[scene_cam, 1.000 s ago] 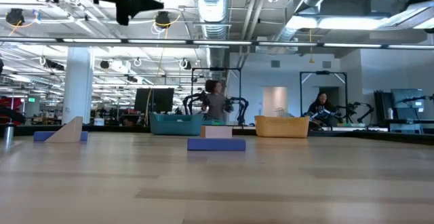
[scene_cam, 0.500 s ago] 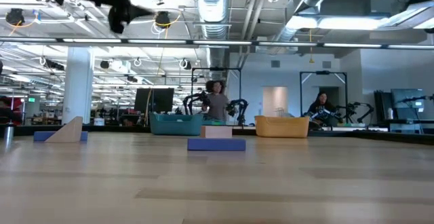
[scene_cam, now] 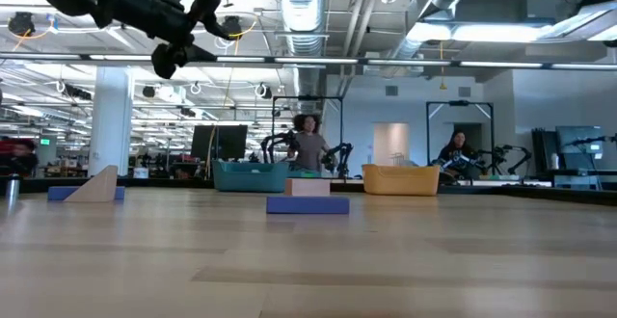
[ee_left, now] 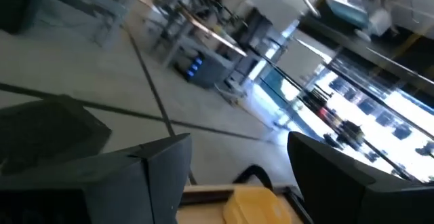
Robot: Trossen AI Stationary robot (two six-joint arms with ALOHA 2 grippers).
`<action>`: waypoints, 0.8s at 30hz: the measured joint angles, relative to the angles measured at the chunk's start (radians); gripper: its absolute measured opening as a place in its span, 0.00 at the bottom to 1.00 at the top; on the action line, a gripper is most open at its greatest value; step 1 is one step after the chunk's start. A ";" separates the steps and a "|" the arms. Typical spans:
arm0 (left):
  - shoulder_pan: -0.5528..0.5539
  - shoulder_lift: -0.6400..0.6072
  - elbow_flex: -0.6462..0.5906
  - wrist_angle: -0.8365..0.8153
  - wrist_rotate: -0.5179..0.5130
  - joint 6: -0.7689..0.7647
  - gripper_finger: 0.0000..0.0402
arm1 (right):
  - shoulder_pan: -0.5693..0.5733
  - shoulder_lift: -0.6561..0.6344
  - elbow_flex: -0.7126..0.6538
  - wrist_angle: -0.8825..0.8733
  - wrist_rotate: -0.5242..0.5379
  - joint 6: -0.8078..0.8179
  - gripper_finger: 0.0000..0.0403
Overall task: Sort & place blocks by color
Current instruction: Put the light blue block into the dark blue bin
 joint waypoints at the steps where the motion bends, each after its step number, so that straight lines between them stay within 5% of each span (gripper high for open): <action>1: 0.010 0.000 0.000 -0.002 0.048 0.000 0.58 | -0.020 0.010 0.000 -0.012 -0.016 0.015 0.32; 5: 0.021 -0.003 0.000 -0.002 0.200 0.001 0.58 | -0.093 0.071 -0.019 -0.069 -0.213 0.129 0.32; 11: 0.037 -0.004 0.071 -0.069 0.216 0.144 0.58 | -0.135 0.231 -0.112 0.064 -0.528 0.352 0.32; 19: 0.191 0.032 0.324 -0.665 0.389 0.319 0.58 | -0.013 0.648 -0.060 0.339 -0.588 0.521 0.32; 24: 0.256 0.047 0.338 -0.741 0.403 0.376 0.58 | 0.038 0.949 0.100 0.352 -0.697 0.610 0.32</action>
